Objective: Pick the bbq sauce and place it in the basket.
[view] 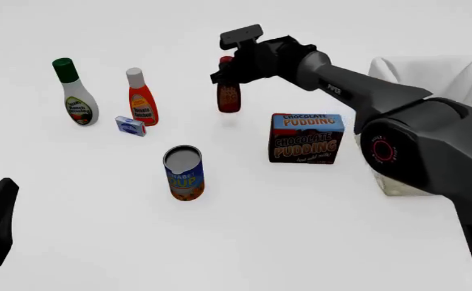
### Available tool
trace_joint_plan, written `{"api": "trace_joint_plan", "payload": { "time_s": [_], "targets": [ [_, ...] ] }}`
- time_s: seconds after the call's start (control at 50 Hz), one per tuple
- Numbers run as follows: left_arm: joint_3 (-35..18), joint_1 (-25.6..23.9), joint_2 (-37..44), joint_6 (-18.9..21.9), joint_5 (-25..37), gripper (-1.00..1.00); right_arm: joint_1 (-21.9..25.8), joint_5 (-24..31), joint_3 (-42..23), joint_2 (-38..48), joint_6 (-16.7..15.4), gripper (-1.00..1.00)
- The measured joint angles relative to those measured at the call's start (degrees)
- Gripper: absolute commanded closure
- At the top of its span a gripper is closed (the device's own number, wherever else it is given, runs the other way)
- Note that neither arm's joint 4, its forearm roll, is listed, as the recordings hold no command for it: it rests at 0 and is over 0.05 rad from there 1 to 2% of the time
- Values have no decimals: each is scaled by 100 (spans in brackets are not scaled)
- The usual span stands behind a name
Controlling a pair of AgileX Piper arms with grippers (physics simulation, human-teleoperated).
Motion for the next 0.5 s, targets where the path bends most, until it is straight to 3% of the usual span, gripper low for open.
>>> {"api": "trace_joint_plan", "payload": {
  "time_s": [0.5],
  "targets": [
    [0,0,0,0,0,-100,5,357,345,-1025,-110,100]
  ]
}}
